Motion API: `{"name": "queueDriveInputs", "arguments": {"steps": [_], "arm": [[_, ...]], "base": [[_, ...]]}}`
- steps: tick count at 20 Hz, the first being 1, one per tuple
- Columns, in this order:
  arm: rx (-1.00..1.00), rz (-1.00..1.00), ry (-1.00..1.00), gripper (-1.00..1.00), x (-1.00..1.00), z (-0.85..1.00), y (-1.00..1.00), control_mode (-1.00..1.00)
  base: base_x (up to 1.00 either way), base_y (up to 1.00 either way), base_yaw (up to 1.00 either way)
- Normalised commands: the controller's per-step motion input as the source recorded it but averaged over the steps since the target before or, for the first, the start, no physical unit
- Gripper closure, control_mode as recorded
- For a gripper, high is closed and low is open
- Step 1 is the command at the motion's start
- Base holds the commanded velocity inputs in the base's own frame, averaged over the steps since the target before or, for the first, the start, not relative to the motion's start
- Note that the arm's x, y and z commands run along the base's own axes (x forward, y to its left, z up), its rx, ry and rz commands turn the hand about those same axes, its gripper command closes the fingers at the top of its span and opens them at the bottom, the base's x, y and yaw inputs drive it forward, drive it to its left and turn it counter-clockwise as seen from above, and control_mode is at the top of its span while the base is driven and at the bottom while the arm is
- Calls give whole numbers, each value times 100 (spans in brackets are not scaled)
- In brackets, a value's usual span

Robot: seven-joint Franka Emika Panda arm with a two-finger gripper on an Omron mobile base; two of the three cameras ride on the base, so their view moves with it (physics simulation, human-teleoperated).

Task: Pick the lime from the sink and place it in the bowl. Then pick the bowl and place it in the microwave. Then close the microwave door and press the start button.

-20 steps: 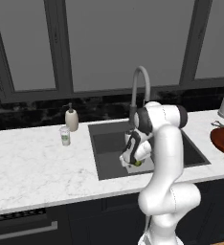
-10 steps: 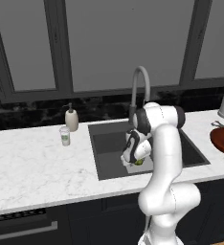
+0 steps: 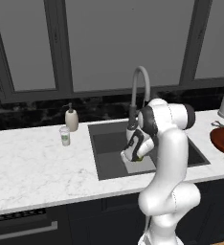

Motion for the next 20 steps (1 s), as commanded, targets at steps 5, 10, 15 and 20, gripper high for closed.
{"name": "queueDriveInputs", "arguments": {"steps": [5,10,15,20], "arm": [[0,13,-8,100,-16,100,49,-100],[0,10,-3,100,-6,100,50,-100],[0,4,0,100,-28,100,18,-100],[2,1,0,100,-85,89,0,-100]], "base": [[0,0,0],[0,0,0],[0,0,0],[0,0,0]]}}
